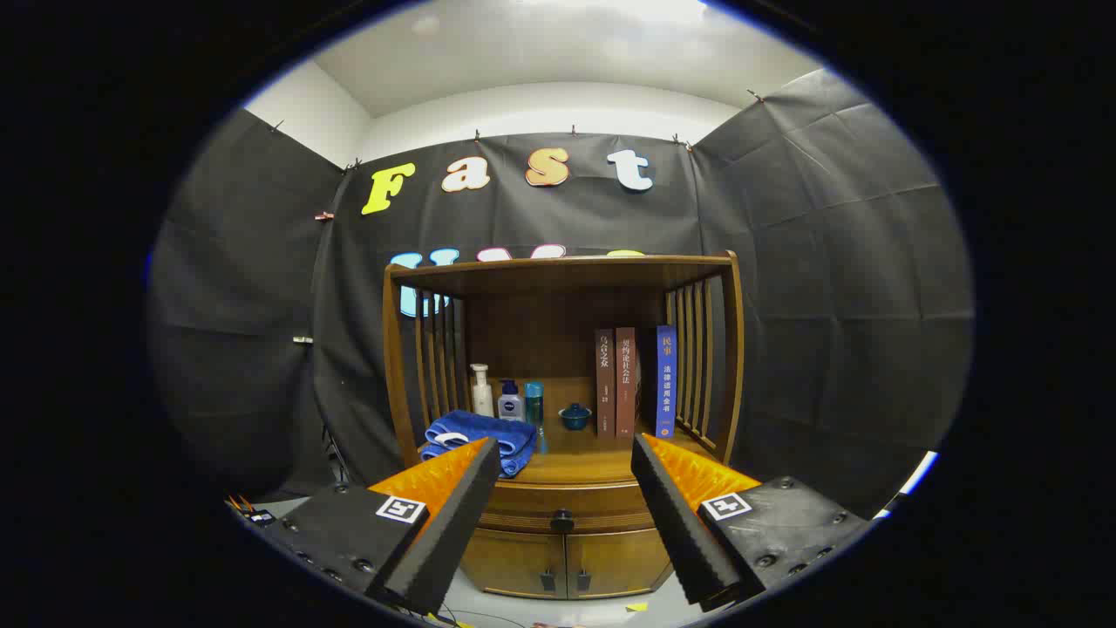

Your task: Pull open the drawer, take out the items inside it, and place them on the countertop above the cabinet.

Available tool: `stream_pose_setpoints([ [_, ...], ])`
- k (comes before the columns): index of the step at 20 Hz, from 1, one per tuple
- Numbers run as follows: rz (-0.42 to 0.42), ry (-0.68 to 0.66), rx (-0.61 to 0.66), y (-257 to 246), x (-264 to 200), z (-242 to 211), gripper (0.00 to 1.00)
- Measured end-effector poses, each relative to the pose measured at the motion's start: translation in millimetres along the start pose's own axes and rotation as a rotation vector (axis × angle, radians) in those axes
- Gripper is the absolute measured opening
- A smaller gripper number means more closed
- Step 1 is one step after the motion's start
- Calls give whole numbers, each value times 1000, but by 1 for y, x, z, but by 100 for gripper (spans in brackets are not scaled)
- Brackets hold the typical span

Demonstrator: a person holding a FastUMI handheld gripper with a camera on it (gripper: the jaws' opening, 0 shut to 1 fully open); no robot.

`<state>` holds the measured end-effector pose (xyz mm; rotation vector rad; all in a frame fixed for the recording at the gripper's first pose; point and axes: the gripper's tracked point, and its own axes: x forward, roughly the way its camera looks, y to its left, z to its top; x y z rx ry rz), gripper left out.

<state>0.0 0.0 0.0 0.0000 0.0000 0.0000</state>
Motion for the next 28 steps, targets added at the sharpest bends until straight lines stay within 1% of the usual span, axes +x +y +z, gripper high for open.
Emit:
stream_pose_setpoints([
  [6,3,-5,-30,3,-2,3,99],
  [11,11,-10,-9,1,-3,2,99],
  [16,5,-17,-31,4,-4,9,99],
  [22,5,-23,-29,5,-6,13,99],
  [26,6,-32,-8,4,-2,13,99],
  [28,2,-16,-10,3,7,4,99],
])
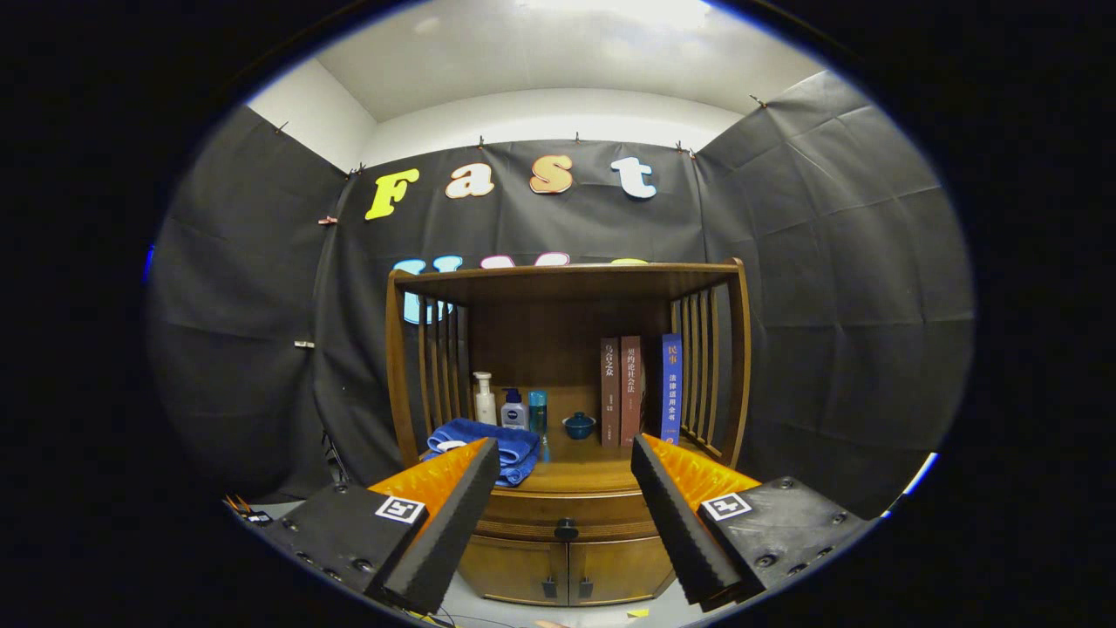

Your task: Pull open the drawer, take out the items inside it, and place them on the countertop above the cabinet.

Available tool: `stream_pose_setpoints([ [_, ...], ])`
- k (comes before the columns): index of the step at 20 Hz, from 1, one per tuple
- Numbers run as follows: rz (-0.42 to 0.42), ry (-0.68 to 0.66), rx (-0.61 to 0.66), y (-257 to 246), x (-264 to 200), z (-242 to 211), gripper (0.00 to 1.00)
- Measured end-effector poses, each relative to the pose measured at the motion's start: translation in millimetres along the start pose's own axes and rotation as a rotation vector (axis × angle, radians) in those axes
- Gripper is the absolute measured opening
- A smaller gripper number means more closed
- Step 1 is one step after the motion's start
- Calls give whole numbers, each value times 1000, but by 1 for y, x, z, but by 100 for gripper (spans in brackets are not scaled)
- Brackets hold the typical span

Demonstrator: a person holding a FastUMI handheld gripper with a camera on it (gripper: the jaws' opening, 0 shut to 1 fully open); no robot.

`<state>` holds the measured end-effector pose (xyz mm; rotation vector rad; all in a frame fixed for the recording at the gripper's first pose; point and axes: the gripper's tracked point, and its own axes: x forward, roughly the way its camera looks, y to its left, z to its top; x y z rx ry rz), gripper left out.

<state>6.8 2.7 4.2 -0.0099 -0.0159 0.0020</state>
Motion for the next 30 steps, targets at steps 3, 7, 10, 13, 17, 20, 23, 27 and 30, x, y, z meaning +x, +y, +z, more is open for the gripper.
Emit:
stream_pose_setpoints([
  [3,4,40,-3,0,13,-20,99],
  [7,20,88,33,4,41,-47,99],
  [10,14,146,44,5,64,-80,100],
  [13,7,185,59,5,88,-111,100],
  [17,-8,230,48,4,115,-152,100],
  [20,-10,280,49,3,133,-185,100],
  [23,-20,331,58,2,145,-218,100],
  [27,-39,406,66,1,154,-261,100],
  [30,-50,454,81,-1,164,-289,99],
])
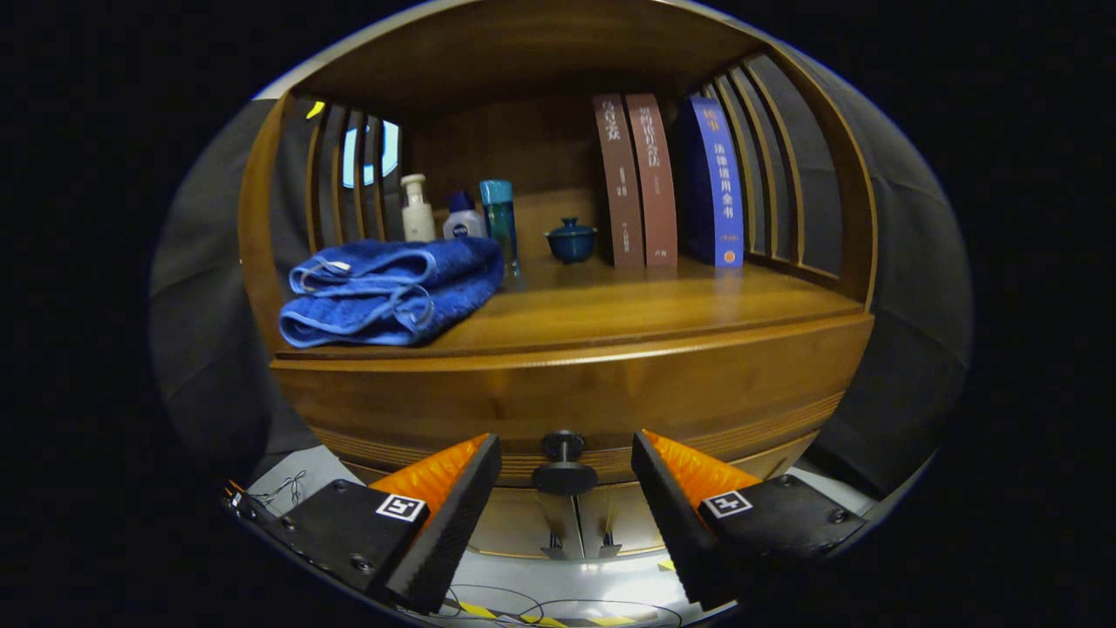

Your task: Pull open the drawer, take out the items inside it, and place them on the countertop above the cabinet.

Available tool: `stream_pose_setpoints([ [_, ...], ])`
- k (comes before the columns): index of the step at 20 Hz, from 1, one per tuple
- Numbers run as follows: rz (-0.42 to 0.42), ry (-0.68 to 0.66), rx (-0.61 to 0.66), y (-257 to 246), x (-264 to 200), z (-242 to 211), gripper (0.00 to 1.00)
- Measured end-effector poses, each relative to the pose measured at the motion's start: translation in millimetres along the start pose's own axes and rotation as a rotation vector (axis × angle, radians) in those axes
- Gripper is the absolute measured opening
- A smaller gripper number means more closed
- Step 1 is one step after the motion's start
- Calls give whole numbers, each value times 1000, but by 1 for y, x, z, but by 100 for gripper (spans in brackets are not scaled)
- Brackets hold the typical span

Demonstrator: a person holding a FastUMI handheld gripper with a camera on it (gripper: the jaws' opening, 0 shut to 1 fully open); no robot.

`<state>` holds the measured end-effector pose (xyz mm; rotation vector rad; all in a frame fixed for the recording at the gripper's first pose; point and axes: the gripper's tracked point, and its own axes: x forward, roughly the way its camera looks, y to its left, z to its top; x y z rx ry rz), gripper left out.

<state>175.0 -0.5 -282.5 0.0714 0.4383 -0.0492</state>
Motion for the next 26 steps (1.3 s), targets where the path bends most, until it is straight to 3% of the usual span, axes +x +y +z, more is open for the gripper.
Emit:
stream_pose_setpoints([
  [3,-3,32,-1,-2,15,-12,96],
  [7,3,50,-19,2,18,-19,57],
  [11,2,58,-41,0,18,-19,48],
  [12,3,64,-50,0,20,-21,39],
  [19,6,86,-41,-1,12,-22,39],
  [26,7,109,-27,-3,-31,-36,39],
])
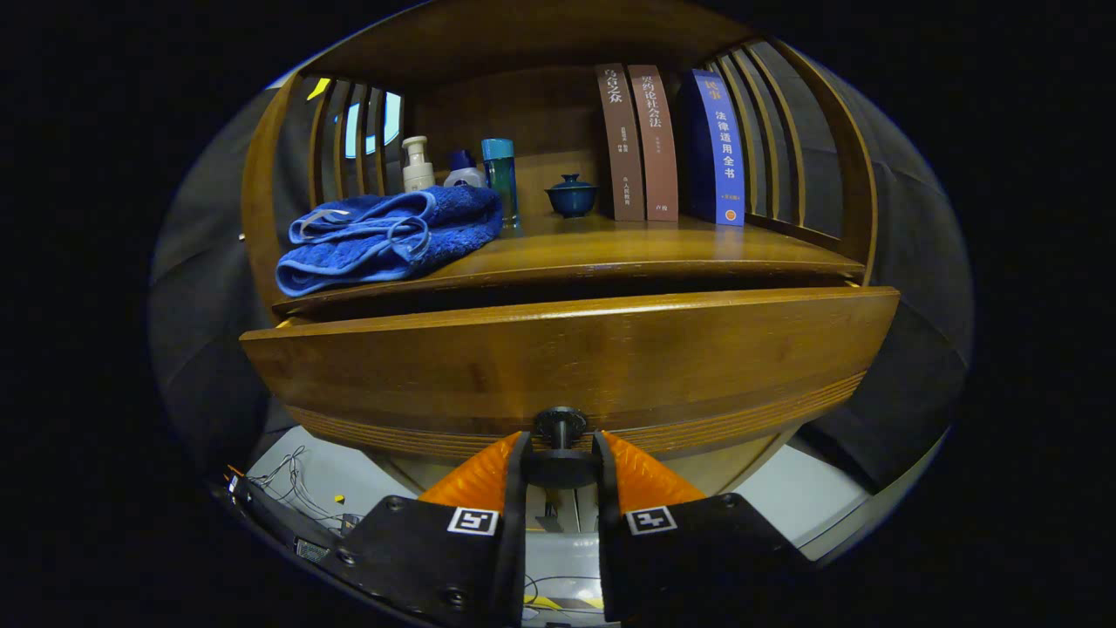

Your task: Pull open the drawer, take out the items inside it, and place them on the countertop above the cabinet.

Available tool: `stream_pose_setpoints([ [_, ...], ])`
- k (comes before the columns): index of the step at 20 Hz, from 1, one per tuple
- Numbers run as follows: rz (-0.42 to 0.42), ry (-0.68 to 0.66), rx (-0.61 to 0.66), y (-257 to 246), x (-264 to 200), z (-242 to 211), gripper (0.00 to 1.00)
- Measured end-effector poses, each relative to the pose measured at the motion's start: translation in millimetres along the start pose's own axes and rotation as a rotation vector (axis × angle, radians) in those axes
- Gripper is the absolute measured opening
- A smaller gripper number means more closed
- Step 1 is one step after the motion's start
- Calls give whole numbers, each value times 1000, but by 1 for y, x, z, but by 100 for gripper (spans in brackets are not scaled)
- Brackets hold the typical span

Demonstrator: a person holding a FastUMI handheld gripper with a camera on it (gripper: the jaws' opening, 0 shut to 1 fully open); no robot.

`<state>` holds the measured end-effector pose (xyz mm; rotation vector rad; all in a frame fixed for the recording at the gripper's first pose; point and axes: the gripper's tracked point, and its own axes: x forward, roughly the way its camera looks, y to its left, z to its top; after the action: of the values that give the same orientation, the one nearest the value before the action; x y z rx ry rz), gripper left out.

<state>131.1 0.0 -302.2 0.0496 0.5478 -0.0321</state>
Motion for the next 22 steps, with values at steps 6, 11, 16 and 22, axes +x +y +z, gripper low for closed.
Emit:
stream_pose_setpoints([
  [6,2,16,-6,-1,-45,-22,39],
  [11,7,28,12,-3,-78,-39,39],
  [16,13,52,27,-3,-107,-61,39],
  [22,23,86,40,1,-129,-74,38],
])
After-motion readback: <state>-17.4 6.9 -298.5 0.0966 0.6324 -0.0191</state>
